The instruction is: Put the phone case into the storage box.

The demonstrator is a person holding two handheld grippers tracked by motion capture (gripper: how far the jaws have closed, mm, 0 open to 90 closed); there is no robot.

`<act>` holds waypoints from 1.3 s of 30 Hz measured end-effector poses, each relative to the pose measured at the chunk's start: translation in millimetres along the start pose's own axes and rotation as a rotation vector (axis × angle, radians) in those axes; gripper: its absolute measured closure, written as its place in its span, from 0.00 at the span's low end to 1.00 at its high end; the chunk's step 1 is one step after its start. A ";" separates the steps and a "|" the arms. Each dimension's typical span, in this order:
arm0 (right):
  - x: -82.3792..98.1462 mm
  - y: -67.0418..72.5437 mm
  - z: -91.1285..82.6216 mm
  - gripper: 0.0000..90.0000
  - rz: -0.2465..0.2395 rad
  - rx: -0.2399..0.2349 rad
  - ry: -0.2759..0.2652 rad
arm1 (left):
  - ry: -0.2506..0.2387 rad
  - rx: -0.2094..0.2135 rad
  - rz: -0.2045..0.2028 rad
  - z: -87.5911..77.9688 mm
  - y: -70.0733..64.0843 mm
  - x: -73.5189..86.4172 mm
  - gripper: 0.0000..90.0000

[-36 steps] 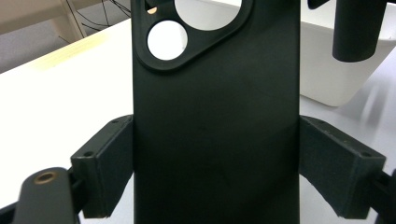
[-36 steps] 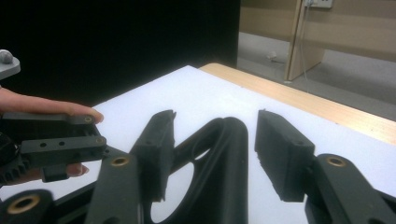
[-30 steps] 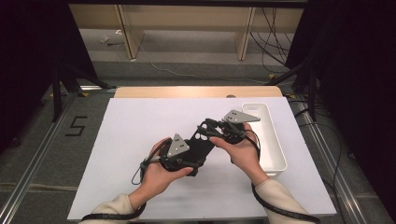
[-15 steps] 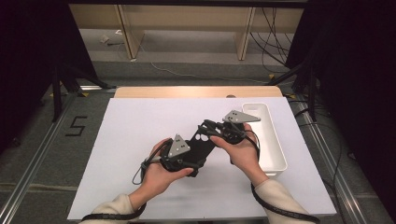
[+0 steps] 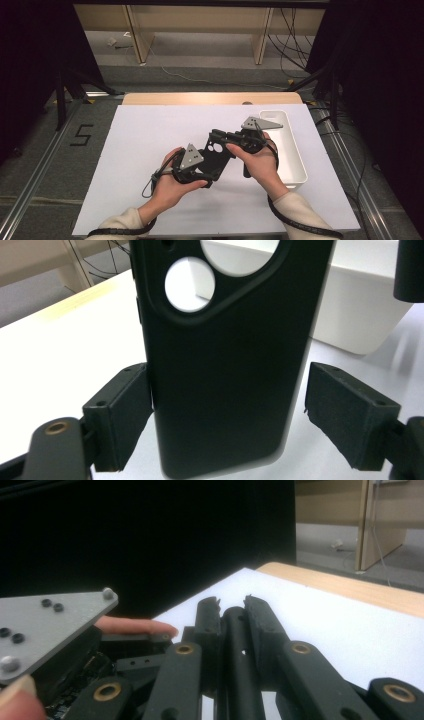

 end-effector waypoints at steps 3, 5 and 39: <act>-1.5 2.6 -1.8 0.87 -0.054 -0.001 0.020 | -0.013 0.021 -0.006 -2.1 0.1 -0.6 0.22; -1.3 4.4 -2.5 0.87 -0.064 -0.021 0.032 | -0.020 0.029 0.002 -4.1 2.2 -1.2 0.22; -0.8 -5.8 -41.8 0.87 -0.280 -0.234 0.216 | -0.068 0.121 0.012 -20.1 4.9 4.3 0.26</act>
Point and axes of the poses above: each handheld gripper's, and its own axes: z roughly forward along the jaws, x roughly out of its underside, y roughly to its left, the point moved 8 cm from there along z, roughly forward along the jaws, and after that the axes turned 8 degrees about x, right-handed, at the moved point
